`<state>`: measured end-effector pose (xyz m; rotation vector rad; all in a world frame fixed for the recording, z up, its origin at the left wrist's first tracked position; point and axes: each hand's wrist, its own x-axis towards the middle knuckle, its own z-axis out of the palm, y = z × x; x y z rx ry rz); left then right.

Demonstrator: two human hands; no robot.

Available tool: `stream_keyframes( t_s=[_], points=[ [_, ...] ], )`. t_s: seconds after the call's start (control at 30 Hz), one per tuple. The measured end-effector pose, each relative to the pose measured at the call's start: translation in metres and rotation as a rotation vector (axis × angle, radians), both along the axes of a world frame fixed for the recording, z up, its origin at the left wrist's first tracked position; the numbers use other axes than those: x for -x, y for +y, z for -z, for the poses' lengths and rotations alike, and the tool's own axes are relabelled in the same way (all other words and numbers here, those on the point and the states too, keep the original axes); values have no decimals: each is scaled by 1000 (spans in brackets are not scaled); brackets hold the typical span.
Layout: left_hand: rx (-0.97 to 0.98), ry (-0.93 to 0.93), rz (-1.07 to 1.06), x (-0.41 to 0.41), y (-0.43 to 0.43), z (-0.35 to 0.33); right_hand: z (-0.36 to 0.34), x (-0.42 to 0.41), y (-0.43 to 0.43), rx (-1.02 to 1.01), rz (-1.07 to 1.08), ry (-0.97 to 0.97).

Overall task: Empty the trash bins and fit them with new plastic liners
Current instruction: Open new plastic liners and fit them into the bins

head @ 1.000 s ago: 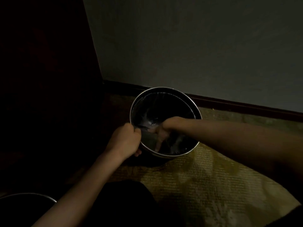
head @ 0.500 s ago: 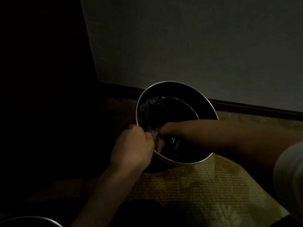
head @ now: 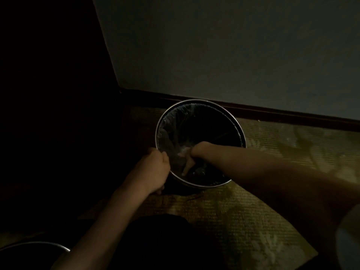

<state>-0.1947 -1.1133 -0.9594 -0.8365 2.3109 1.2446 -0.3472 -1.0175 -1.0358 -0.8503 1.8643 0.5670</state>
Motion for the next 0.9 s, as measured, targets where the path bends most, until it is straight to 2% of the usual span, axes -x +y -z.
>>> stream_keyframes(
  t_s=[0.1,0.2,0.3,0.37,0.43,0.57,0.63,0.73,0.9],
  points=[
    [96,-42,-18,0,1,3,-11,2,1,36,42,-30],
    [88,-120,-74,2,4,-4,-38,4,18,195,110,29],
    [282,-182,6,4,11,-43,-88,-2,45,368,234,52],
    [406,-71,12,1,20,-84,-134,-12,63,438,321,53],
    [423,72,-4,-3,33,-138,-187,-23,85,512,448,63],
    [189,161,-33,-19,54,-272,-315,-45,114,634,726,58],
    [86,182,-80,-29,67,-350,-391,-60,126,714,898,-69],
    [-61,226,-237,-42,87,-465,-508,-85,146,819,1179,-219],
    [-433,365,-594,-74,112,-601,-658,-124,159,1013,1330,-279]
  ],
)
